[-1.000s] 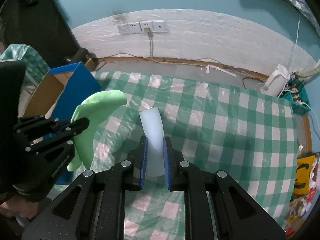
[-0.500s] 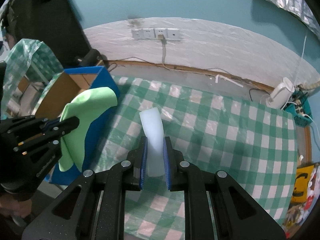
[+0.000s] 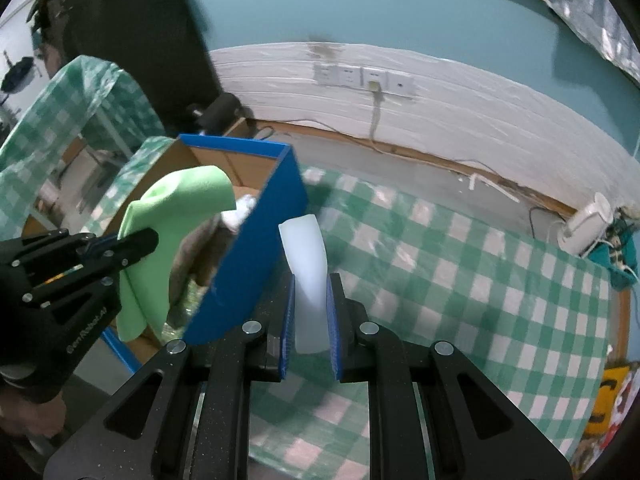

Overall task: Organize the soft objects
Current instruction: 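Carry the green cloth and white foam tube over the box with both grippers, then open both grippers to drop the cloth and foam tube into the box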

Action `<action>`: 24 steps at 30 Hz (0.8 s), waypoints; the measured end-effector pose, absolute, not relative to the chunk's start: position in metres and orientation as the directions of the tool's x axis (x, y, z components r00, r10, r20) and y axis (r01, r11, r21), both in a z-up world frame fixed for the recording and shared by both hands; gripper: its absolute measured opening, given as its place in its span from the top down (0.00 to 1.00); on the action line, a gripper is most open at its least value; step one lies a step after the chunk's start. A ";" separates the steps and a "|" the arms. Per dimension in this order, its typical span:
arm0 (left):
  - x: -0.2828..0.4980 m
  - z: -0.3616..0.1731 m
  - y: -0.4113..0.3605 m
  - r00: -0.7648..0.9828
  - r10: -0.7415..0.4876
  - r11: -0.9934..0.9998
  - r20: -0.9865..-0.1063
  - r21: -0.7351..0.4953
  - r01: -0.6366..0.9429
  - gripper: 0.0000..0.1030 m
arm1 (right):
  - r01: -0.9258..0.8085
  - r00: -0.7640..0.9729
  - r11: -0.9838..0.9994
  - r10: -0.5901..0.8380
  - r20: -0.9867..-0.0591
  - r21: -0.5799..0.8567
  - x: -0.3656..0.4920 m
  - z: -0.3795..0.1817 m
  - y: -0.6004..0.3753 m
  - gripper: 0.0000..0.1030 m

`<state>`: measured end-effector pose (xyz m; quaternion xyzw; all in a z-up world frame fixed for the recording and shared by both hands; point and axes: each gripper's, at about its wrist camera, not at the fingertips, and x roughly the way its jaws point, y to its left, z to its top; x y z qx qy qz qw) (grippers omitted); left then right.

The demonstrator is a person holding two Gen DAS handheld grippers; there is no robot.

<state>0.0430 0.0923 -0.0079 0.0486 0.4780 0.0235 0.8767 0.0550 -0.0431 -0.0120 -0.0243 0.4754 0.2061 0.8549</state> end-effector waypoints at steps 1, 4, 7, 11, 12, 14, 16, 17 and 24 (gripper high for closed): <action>0.042 -0.009 0.099 0.540 0.092 0.994 -0.837 0.106 -0.005 0.96 | -0.385 0.460 0.910 0.333 -0.823 0.153 0.055 -0.011 -0.036 0.86; 0.041 -0.010 0.118 0.534 0.105 0.994 -0.839 0.101 -0.036 0.96 | -0.410 0.451 0.900 0.341 -0.825 0.148 0.056 -0.010 -0.017 0.86; 0.040 -0.014 0.135 0.526 0.113 0.994 -0.843 0.092 -0.066 0.96 | -0.429 0.439 0.891 0.348 -0.828 0.147 0.056 -0.012 -0.003 0.86; 0.039 -0.023 0.158 0.508 0.129 0.991 -0.852 0.088 -0.104 0.96 | -0.455 0.421 0.878 0.357 -0.834 0.146 0.057 -0.015 0.019 0.86; 0.039 -0.025 0.163 0.501 0.132 0.990 -0.855 0.087 -0.113 0.96 | -0.460 0.418 0.876 0.359 -0.835 0.146 0.058 -0.016 0.023 0.86; 0.039 -0.031 0.172 0.489 0.139 0.988 -0.861 0.088 -0.126 0.96 | -0.474 0.408 0.868 0.364 -0.838 0.147 0.059 -0.018 0.035 0.86; 0.039 -0.038 0.181 0.474 0.147 0.986 -0.868 0.090 -0.141 0.96 | -0.481 0.401 0.864 0.367 -0.840 0.148 0.058 -0.020 0.043 0.86; 0.038 -0.041 0.185 0.467 0.147 0.985 -0.872 0.088 -0.146 0.96 | -0.486 0.394 0.861 0.370 -0.842 0.150 0.059 -0.022 0.049 0.86; 0.038 -0.053 0.203 0.437 0.151 0.982 -0.887 0.083 -0.170 0.96 | -0.518 0.354 0.841 0.377 -0.856 0.156 0.058 -0.033 0.077 0.86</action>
